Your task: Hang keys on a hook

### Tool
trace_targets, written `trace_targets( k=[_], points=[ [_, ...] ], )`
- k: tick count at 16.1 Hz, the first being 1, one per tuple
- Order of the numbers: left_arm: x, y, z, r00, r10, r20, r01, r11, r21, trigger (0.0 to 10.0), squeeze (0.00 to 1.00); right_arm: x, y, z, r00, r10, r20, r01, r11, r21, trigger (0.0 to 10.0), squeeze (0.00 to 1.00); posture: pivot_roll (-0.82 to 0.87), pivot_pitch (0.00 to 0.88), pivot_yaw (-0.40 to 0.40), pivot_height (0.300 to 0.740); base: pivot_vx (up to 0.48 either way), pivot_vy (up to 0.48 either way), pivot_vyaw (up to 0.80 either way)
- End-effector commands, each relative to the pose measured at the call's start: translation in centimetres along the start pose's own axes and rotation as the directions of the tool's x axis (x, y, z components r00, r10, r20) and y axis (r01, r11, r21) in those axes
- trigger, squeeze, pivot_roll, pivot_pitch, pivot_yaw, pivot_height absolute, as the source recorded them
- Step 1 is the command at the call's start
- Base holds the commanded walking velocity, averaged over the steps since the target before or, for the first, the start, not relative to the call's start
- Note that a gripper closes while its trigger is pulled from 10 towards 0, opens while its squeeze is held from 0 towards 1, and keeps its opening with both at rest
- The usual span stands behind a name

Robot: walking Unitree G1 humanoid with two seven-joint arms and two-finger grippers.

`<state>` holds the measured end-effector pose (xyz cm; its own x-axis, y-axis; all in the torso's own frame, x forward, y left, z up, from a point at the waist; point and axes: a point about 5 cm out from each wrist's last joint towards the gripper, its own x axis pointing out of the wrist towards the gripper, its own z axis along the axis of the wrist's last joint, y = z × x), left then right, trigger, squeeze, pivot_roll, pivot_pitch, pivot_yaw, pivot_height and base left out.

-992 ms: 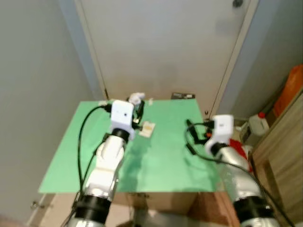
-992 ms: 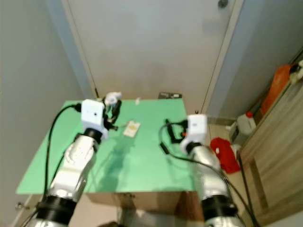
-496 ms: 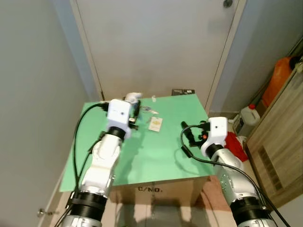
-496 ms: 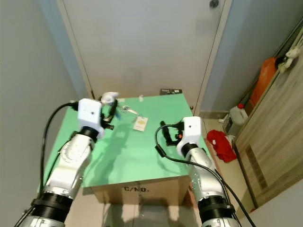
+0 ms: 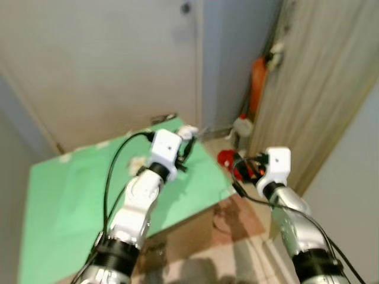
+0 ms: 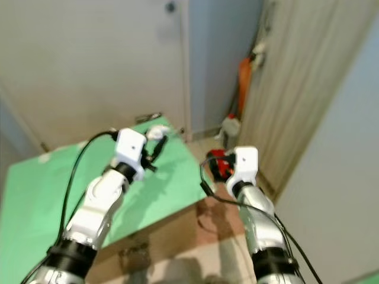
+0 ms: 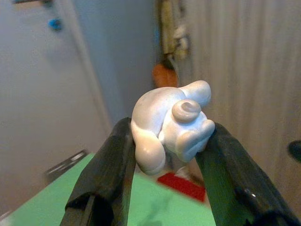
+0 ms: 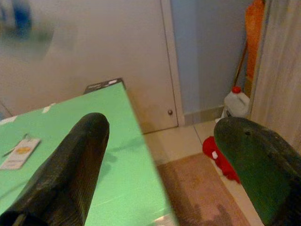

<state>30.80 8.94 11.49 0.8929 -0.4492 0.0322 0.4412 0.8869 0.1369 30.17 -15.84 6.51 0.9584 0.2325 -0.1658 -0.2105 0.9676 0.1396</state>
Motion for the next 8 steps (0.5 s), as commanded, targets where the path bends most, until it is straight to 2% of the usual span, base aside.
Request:
trace_targets(
  k=[1,8],
  points=[
    [0.05,0.16,-0.20,1.000,-0.016,-0.020,0.016,1.000,0.004,0.0,0.00,0.28,0.29,0.28,1.000,0.010,0.007,-0.010,1.000,-0.004,10.0,0.00,-0.06,0.000,0.074,0.740,0.000,0.000,-0.58],
    [0.50,-0.24,0.10,0.995,-0.091,-0.028,0.092,0.996,0.009,0.0,0.00,0.18,0.20,0.04,1.000,-0.002,0.004,0.002,1.000,0.011,10.0,0.00,-0.07,0.000,0.092,0.740,0.000,0.000,-0.58]
  ],
)
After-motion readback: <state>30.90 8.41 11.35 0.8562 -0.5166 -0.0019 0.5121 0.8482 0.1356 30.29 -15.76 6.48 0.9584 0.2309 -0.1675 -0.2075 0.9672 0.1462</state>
